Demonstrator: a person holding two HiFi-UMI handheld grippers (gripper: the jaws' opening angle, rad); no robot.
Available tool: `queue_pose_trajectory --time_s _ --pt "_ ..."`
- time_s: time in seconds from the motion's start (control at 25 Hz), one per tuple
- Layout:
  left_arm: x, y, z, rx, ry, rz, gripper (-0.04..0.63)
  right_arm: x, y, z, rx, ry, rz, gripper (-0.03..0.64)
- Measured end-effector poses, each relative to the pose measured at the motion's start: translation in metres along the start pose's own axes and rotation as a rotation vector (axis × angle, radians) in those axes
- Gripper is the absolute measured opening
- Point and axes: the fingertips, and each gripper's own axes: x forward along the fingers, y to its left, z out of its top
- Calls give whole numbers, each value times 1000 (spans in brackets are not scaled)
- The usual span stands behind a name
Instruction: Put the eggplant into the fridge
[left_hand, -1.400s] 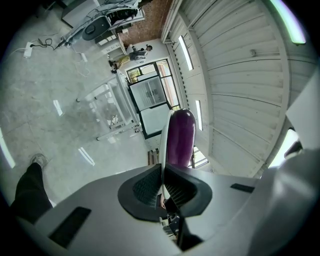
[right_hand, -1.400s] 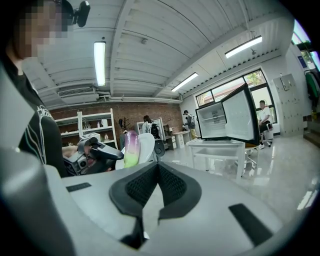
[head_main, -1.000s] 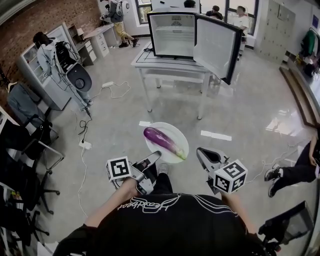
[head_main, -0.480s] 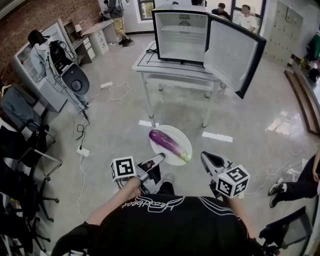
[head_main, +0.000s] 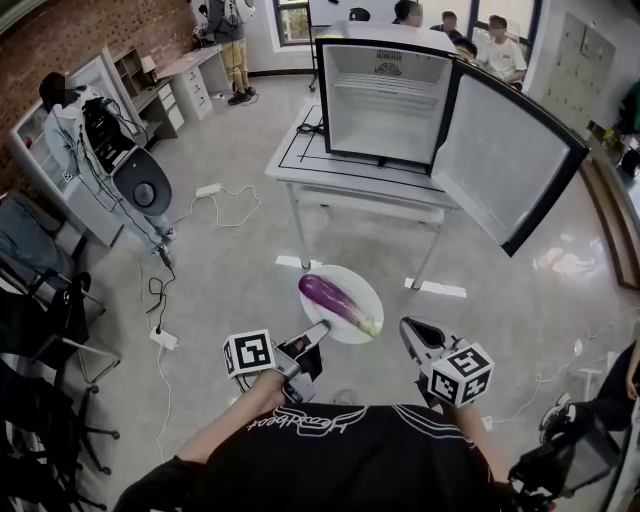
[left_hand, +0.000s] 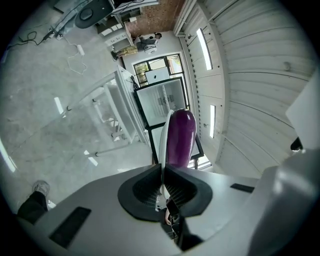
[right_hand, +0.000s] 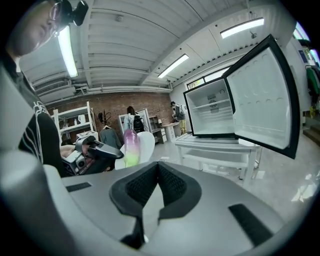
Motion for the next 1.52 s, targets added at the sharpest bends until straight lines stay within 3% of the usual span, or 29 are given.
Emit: queue_pose_trajectory --time_s 0.32,0.56,0.92,1.52 --pt "32 14 80 23 -4 -39 25 74 -28 44 -45 -8 -14 8" --pt "47 18 90 -1 29 -63 25 86 -39 55 -63 -22 -45 8" --pt "78 19 107 -3 53 -40 25 88 -72 58 -12 -39 -73 8" --pt "187 45 199 -16 32 24 25 181 -186 96 4 -5 -29 8"
